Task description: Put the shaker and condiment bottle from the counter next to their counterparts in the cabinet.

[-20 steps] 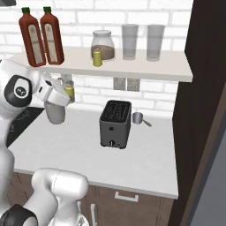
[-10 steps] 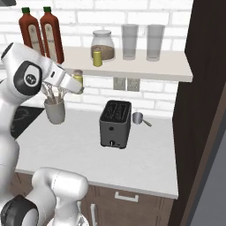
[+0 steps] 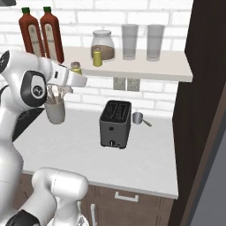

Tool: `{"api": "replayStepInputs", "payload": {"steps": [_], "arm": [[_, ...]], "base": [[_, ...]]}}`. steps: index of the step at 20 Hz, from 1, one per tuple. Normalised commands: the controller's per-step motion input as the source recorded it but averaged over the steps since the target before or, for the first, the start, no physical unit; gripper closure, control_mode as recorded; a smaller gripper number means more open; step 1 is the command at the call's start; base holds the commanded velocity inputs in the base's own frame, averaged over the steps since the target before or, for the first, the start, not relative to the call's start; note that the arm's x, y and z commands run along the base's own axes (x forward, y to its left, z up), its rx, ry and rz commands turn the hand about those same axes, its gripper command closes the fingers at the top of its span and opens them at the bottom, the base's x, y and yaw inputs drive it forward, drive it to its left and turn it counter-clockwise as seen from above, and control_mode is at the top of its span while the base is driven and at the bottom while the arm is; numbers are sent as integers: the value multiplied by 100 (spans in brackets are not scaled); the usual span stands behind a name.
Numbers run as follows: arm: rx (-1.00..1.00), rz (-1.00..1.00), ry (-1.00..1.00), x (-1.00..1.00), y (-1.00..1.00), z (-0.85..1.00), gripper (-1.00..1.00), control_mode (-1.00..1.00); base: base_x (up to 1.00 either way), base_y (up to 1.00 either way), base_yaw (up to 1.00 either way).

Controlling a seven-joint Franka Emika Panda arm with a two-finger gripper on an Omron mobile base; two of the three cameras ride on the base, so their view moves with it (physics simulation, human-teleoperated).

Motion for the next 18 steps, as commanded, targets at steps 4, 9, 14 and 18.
{"api": "replayStepInputs", "payload": {"steps": [4, 9, 14, 18], "arm": [[0, 27, 0, 1, 21, 34, 100, -100], [-5, 19, -9, 0, 43, 22, 100, -100], [-13, 12, -13, 5, 49, 15, 100, -100], [-1, 11, 4, 59, 17, -7, 100, -100]], "base": [[0, 0, 0], [0, 0, 0], [0, 0, 0], [0, 0, 0]]}}
